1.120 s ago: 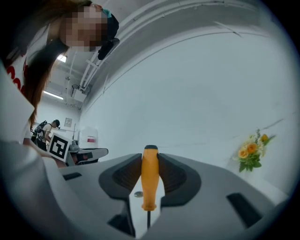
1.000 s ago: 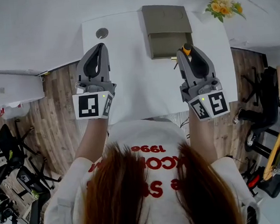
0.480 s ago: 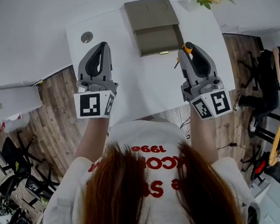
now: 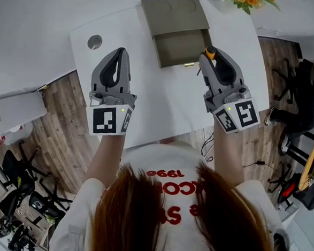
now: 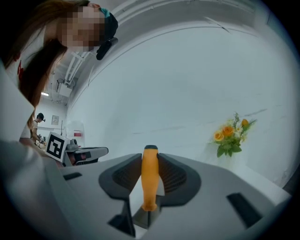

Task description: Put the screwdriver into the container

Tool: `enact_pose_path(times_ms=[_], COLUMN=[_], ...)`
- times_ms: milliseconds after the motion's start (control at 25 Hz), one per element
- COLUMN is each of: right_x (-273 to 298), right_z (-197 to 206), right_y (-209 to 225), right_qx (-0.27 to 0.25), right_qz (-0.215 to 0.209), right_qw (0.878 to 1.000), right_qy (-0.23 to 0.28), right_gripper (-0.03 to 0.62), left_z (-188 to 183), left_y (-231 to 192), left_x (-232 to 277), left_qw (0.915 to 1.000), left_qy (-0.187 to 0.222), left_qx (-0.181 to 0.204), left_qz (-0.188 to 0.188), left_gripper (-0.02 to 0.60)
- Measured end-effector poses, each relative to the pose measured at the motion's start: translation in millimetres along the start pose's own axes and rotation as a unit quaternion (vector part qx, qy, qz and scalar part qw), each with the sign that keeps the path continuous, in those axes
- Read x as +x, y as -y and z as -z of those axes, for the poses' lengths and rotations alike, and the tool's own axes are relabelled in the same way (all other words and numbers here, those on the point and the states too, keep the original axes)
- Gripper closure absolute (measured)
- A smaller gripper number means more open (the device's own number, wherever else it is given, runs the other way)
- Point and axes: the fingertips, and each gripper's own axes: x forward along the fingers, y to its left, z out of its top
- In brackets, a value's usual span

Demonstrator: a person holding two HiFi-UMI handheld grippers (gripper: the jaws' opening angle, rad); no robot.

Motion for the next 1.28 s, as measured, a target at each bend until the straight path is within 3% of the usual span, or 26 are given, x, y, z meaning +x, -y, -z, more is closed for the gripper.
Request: enact_pose_path(times_ms=[320, 520, 600, 760, 1040, 1280], right_x=[40.2, 70.4, 83.4, 93.1, 106.3, 106.7], right_z=[42.0, 57.0, 66.7, 119.8, 189.2, 220.3], right_y=[30.4, 38.9, 34.6, 32.2, 36.7, 41.9], right_qx=[-0.007, -0.085, -0.153, -0.234, -0.248, -0.225], right_qz=[0.004, 0.001, -0.010, -0.035, -0.072, -0.083], right_qw=[0.999, 0.994, 0.984, 0.950, 0.909, 0.893], right_qy=[-0.037, -0.065, -0.085, -0.202, -0.327, -0.380], right_gripper=[0.480, 0.480, 0.480, 0.480, 0.479, 0.471], left_z=[25.0, 41.3, 47.2, 57.3, 62.9, 64.3], left_y=[-5.1, -12.0, -13.3, -13.1, -14.1, -16.3], left_x=[30.4, 45.3, 47.8, 49.3, 45.1, 39.9], left_qw=[0.9997, 0.9994, 0.9992, 0.9988, 0.9981, 0.9979], left_qy=[-0.020, -0.029, -0.034, -0.045, -0.059, -0.063], left_qx=[-0.011, -0.017, -0.018, -0.021, -0.016, -0.014], left_qz=[-0.002, -0.006, -0.006, -0.004, -0.003, -0.008], left_gripper=[0.574, 0.574, 0.574, 0.574, 0.574, 0.574])
